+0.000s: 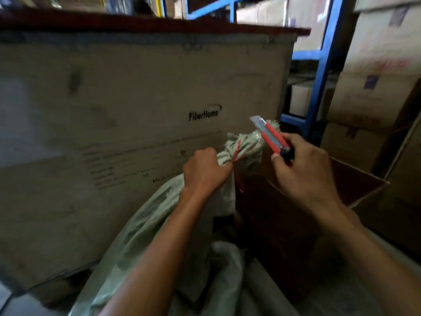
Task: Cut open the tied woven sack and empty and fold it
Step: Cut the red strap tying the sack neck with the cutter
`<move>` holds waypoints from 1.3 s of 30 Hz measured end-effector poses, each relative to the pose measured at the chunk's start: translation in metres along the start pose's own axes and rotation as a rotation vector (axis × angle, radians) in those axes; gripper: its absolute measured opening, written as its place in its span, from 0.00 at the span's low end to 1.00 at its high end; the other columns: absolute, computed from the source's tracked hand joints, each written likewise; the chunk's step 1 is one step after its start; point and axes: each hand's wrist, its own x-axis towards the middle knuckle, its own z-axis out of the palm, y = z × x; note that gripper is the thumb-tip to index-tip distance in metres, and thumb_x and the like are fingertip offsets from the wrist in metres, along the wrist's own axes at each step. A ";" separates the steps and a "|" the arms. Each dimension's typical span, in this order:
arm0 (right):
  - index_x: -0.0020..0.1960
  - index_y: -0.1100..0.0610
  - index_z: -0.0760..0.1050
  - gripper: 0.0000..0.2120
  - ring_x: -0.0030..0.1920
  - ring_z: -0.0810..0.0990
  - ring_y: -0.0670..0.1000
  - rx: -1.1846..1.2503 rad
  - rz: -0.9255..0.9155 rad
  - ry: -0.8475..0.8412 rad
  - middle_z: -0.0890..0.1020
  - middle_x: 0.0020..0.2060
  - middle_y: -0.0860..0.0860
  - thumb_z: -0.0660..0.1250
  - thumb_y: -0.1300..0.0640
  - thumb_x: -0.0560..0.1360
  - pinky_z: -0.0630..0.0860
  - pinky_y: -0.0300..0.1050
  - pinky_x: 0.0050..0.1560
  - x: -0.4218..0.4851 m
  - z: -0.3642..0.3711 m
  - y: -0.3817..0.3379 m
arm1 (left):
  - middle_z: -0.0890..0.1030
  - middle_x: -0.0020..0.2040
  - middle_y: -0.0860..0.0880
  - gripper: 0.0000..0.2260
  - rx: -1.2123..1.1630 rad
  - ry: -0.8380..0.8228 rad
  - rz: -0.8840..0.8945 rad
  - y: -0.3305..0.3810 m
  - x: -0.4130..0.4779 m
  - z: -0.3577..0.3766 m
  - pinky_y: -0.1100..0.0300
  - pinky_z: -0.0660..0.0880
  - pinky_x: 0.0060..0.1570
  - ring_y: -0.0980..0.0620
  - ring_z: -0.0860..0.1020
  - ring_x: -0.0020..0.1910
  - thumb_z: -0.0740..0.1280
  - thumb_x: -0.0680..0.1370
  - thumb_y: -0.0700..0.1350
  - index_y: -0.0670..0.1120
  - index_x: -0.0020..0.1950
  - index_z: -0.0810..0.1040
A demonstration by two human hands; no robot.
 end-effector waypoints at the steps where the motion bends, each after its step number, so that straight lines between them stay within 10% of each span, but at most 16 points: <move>1: 0.72 0.53 0.68 0.23 0.60 0.79 0.51 0.016 -0.024 0.015 0.79 0.64 0.54 0.67 0.56 0.78 0.75 0.40 0.52 0.002 -0.007 -0.011 | 0.84 0.56 0.39 0.22 -0.049 0.015 -0.035 -0.005 -0.003 -0.014 0.51 0.77 0.50 0.37 0.81 0.56 0.67 0.76 0.61 0.42 0.55 0.82; 7: 0.65 0.52 0.75 0.18 0.52 0.81 0.51 0.267 -0.069 0.086 0.81 0.50 0.49 0.69 0.57 0.76 0.75 0.42 0.51 -0.002 -0.008 -0.076 | 0.88 0.46 0.39 0.18 -0.788 0.117 -0.318 -0.045 -0.021 -0.084 0.50 0.80 0.46 0.41 0.86 0.50 0.74 0.72 0.54 0.39 0.48 0.87; 17: 0.57 0.45 0.71 0.17 0.33 0.83 0.42 0.669 -0.023 -0.100 0.83 0.42 0.44 0.70 0.61 0.75 0.81 0.38 0.32 -0.060 0.050 -0.117 | 0.78 0.68 0.37 0.23 -1.846 -0.269 -0.544 -0.099 -0.082 -0.101 0.44 0.69 0.73 0.38 0.75 0.70 0.63 0.81 0.48 0.35 0.72 0.75; 23: 0.57 0.40 0.70 0.19 0.45 0.79 0.30 0.603 -0.057 -0.116 0.81 0.44 0.37 0.71 0.60 0.74 0.72 0.24 0.38 -0.072 0.056 -0.117 | 0.86 0.51 0.39 0.16 -1.726 -0.179 -0.410 -0.114 -0.089 -0.099 0.52 0.83 0.54 0.44 0.86 0.49 0.70 0.73 0.47 0.39 0.54 0.85; 30: 0.58 0.43 0.72 0.19 0.44 0.80 0.32 0.586 -0.047 -0.055 0.82 0.42 0.39 0.72 0.60 0.73 0.72 0.23 0.38 -0.066 0.058 -0.112 | 0.86 0.59 0.47 0.40 -1.238 0.336 -0.333 -0.117 -0.091 -0.093 0.44 0.81 0.60 0.46 0.86 0.57 0.86 0.59 0.53 0.50 0.68 0.76; 39: 0.58 0.39 0.71 0.20 0.46 0.81 0.42 0.648 0.000 -0.032 0.80 0.47 0.37 0.72 0.56 0.72 0.83 0.59 0.43 -0.063 0.057 -0.119 | 0.88 0.48 0.50 0.21 -1.075 0.239 -0.329 -0.124 -0.101 -0.122 0.54 0.84 0.50 0.53 0.87 0.47 0.82 0.66 0.46 0.49 0.56 0.82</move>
